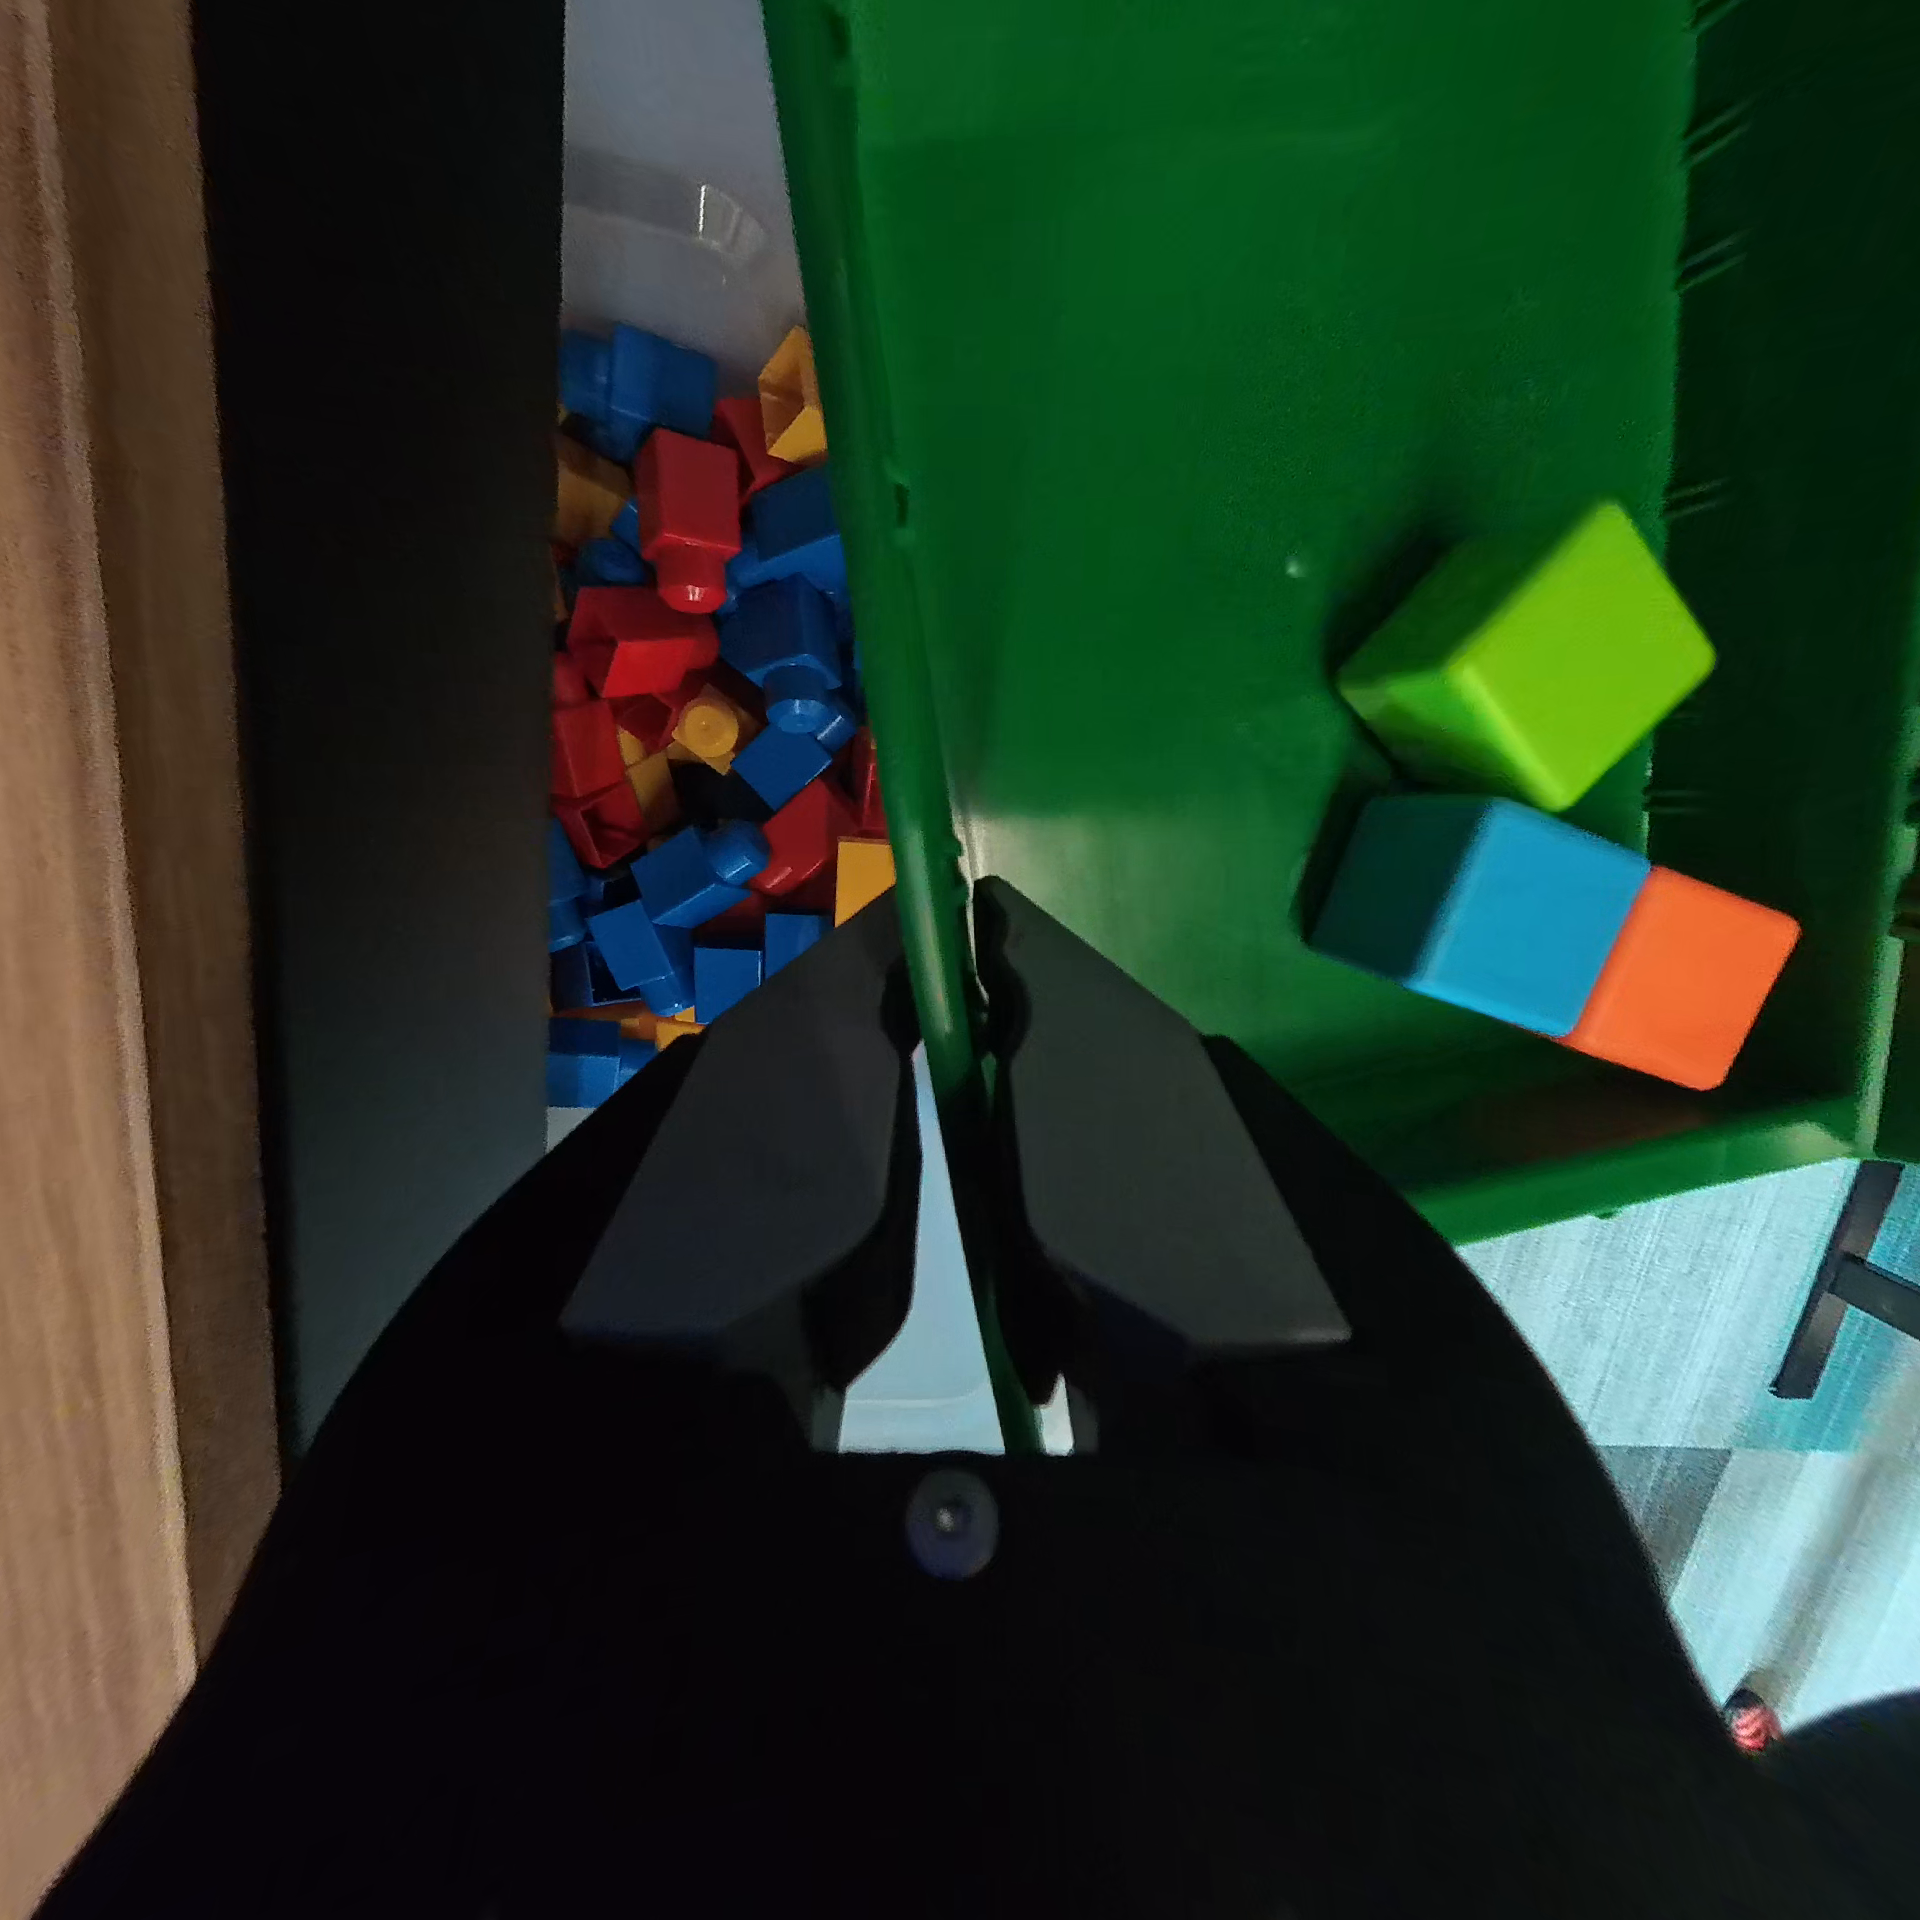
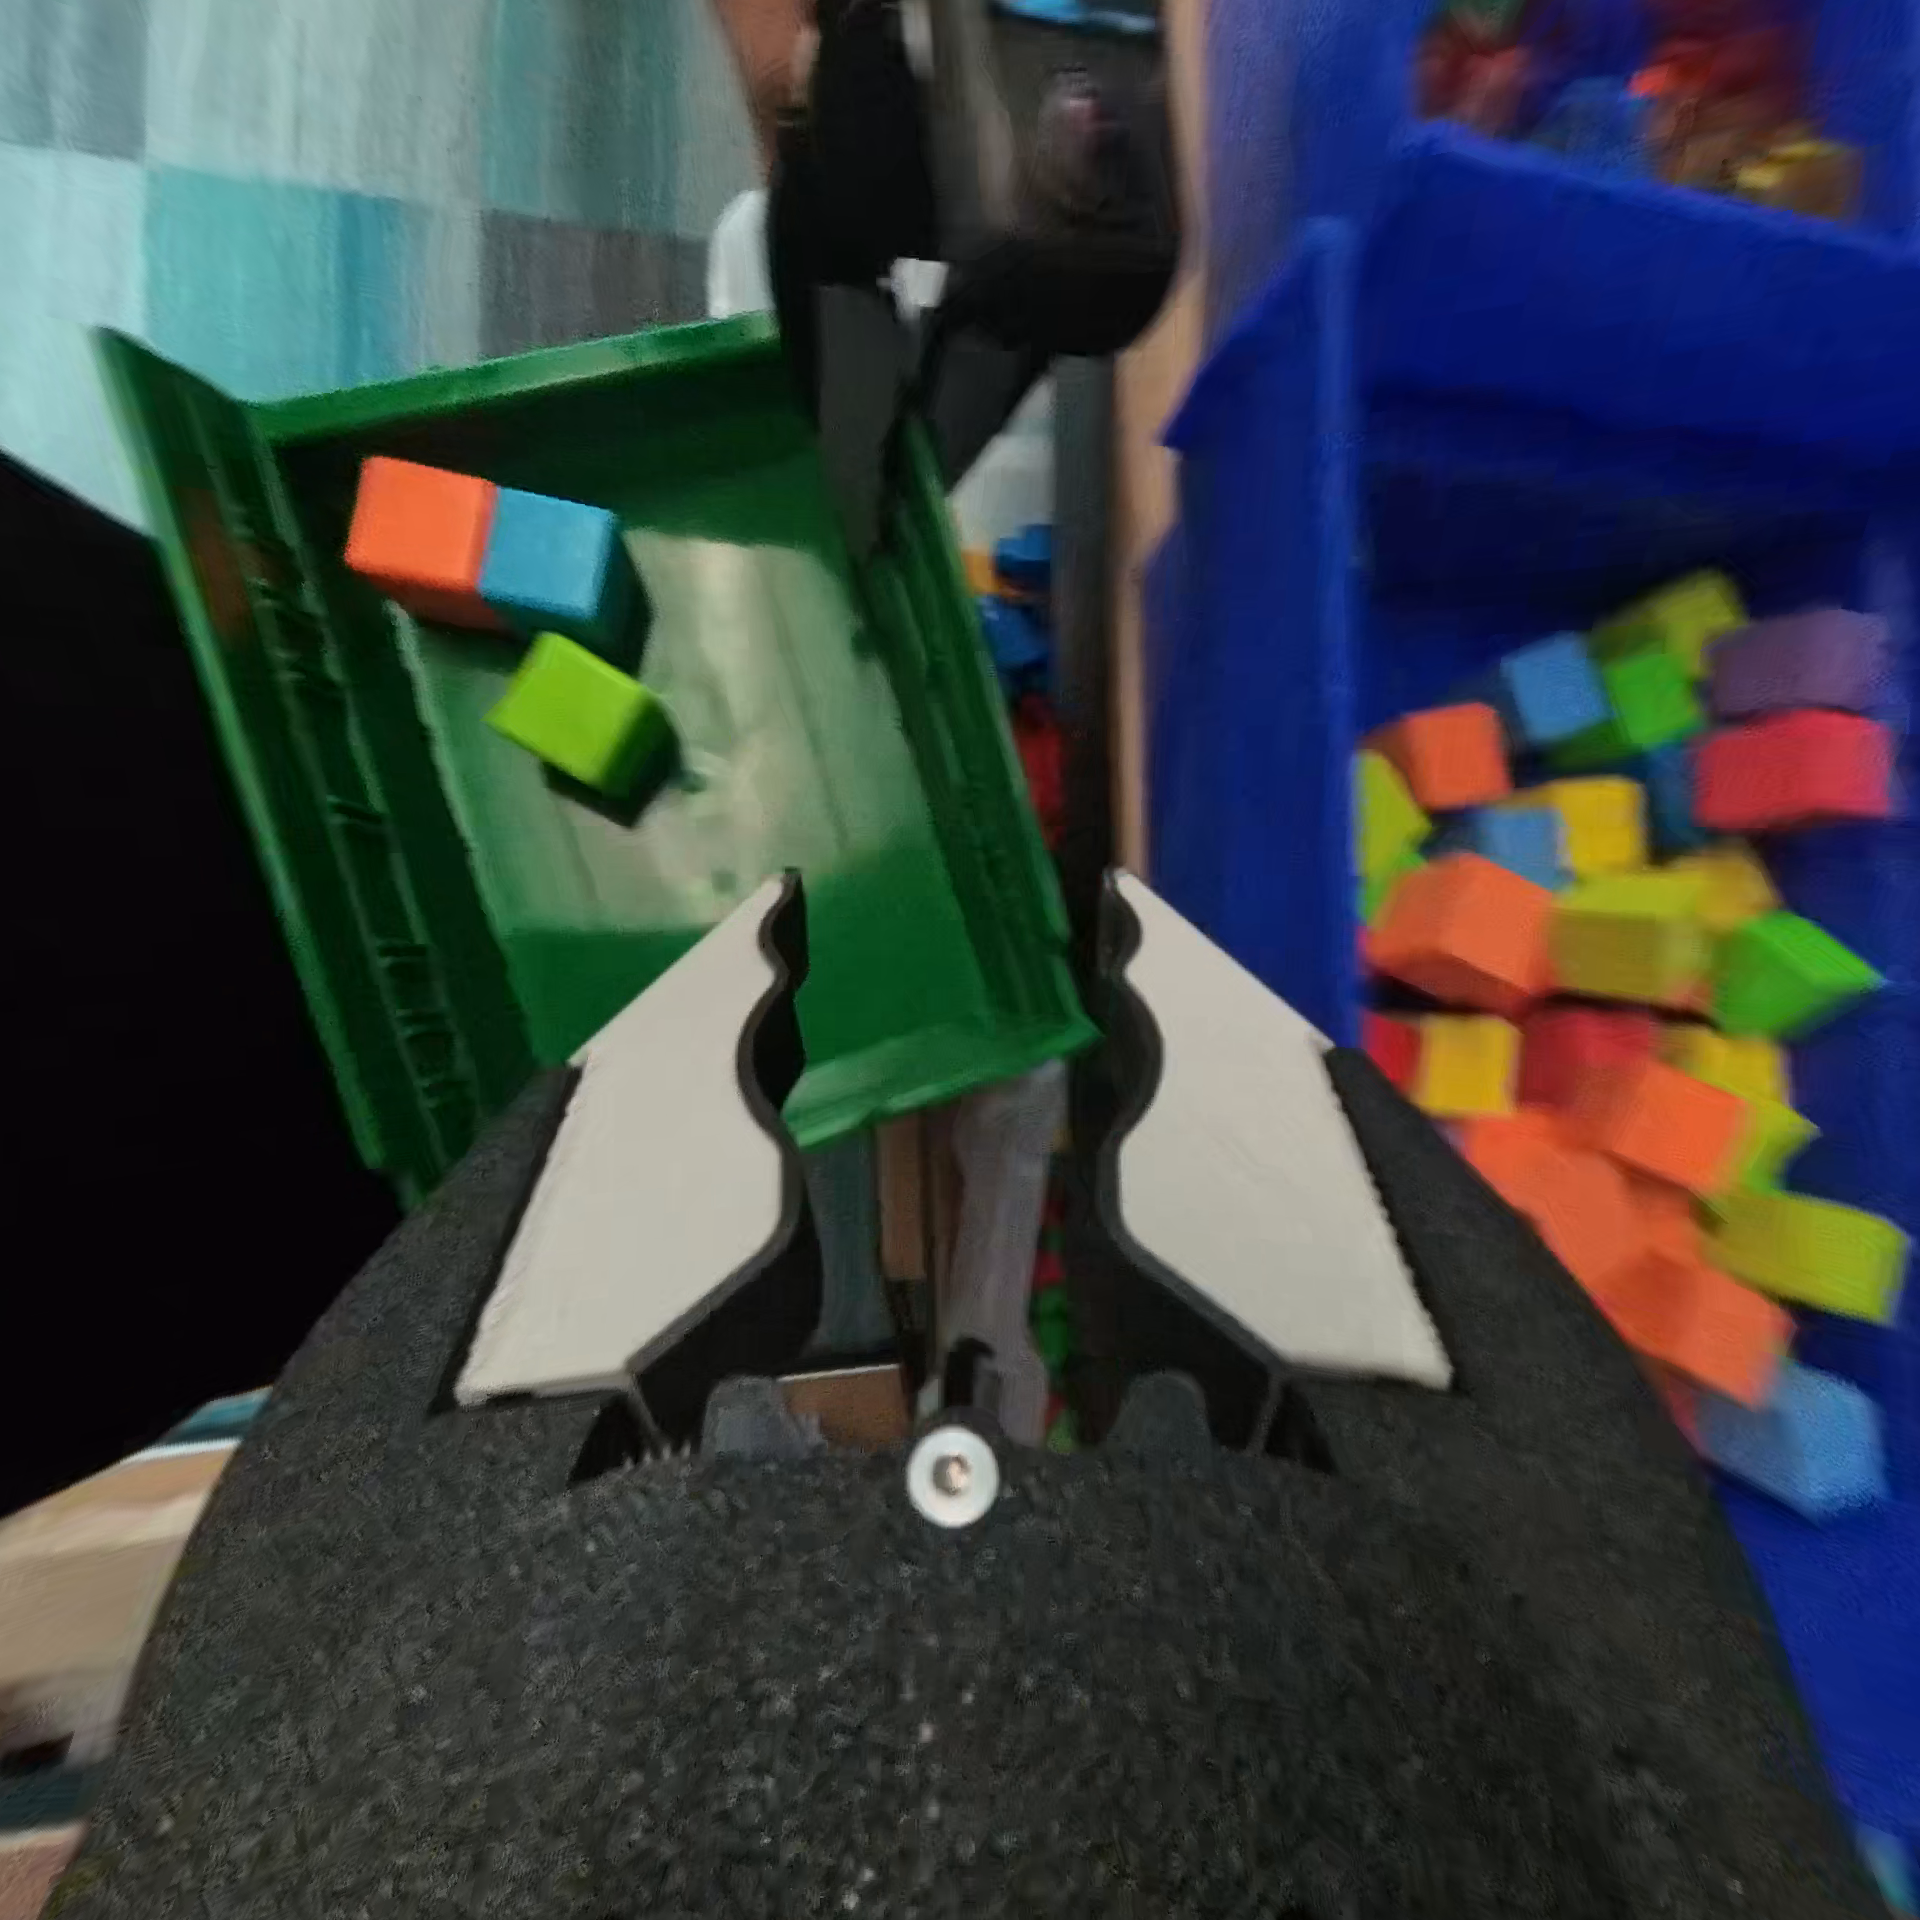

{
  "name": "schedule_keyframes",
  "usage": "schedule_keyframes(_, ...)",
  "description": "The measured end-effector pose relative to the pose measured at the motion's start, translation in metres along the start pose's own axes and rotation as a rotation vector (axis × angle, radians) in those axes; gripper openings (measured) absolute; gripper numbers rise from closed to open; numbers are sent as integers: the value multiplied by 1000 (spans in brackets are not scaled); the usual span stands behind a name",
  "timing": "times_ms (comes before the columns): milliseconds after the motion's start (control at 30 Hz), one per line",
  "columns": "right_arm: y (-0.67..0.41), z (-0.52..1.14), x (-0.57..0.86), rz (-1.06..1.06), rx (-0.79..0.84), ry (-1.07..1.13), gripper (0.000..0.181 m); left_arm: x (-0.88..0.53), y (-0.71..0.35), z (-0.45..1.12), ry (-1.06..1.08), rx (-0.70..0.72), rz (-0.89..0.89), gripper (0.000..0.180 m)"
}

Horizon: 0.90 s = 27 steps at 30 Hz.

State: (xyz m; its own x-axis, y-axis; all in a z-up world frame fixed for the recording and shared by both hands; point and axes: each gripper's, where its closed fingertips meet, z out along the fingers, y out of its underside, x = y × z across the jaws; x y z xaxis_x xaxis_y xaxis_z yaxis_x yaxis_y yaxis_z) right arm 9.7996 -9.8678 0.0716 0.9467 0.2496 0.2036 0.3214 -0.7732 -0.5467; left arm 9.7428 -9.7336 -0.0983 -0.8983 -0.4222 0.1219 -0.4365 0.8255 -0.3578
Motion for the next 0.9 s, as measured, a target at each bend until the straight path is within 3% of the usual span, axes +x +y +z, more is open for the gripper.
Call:
schedule_keyframes(33,8,-26,26,23,-6,113,48,0,0,0,-5,-2,1,4)
schedule_keyframes(67,18,-57,53,68,-1,208,23,-1,1,0,-9,-4,0,4)
schedule_keyframes(100,32,-91,84,142,12,317,15,-2,1,0,-13,-5,-2,4)
schedule_keyframes(200,123,-179,174,450,-113,597,45,-4,2,0,-12,-4,1,4)
schedule_keyframes(333,231,-174,187,824,-399,446,45,-5,3,1,-13,0,3,4)
schedule_keyframes(433,258,-153,192,915,-477,426,48,-5,3,1,-9,4,6,4)
schedule_keyframes(567,249,-135,200,992,-414,417,36,-5,3,0,-6,9,7,4)
schedule_keyframes(667,241,-125,194,944,-480,433,63,-5,3,0,-8,9,12,4)
schedule_keyframes(733,239,-121,196,937,-500,436,66,-6,3,1,-6,11,14,4)
schedule_keyframes(800,235,-123,204,1013,-400,401,49,-6,3,1,-10,13,19,4)
schedule_keyframes(833,223,-117,205,1082,-260,307,15,-6,3,1,-12,14,22,4)
schedule_keyframes(867,196,-104,195,1201,-62,80,0,-6,3,1,-13,15,23,4)
schedule_keyframes(900,184,-96,185,1296,28,-100,0,-5,3,1,-14,16,23,4)
